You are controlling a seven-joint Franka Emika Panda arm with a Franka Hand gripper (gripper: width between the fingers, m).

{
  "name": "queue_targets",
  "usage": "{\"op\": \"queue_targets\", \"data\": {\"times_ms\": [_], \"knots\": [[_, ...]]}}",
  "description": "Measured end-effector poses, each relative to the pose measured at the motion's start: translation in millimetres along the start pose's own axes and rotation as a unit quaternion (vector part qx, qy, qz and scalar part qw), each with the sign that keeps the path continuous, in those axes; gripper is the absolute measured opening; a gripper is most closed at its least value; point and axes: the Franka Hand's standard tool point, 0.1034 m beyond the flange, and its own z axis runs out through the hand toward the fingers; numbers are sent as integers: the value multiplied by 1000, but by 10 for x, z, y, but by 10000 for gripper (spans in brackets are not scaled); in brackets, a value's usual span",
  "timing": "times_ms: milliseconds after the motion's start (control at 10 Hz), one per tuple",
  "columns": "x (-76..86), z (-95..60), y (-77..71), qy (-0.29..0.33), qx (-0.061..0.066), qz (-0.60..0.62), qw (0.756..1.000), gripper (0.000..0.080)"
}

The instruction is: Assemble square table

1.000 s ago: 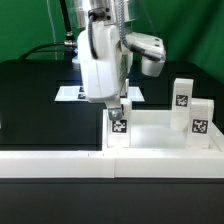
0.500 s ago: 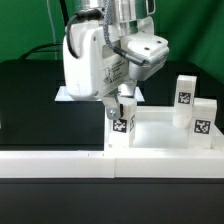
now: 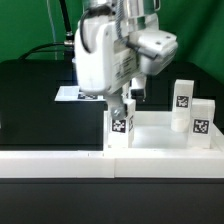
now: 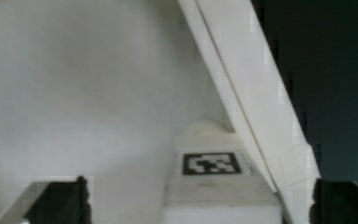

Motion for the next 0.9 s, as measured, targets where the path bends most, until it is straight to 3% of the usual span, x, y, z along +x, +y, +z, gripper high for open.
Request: {"op": "queue_targets", "data": {"times_ms": [200,300,900], "knots": [[-42,-315,29,-17,10,-7,1000,648],[-41,-376,19,-20,13,-6,1000,648],[-35,-329,33,-18,10,-6,1000,649]]}}
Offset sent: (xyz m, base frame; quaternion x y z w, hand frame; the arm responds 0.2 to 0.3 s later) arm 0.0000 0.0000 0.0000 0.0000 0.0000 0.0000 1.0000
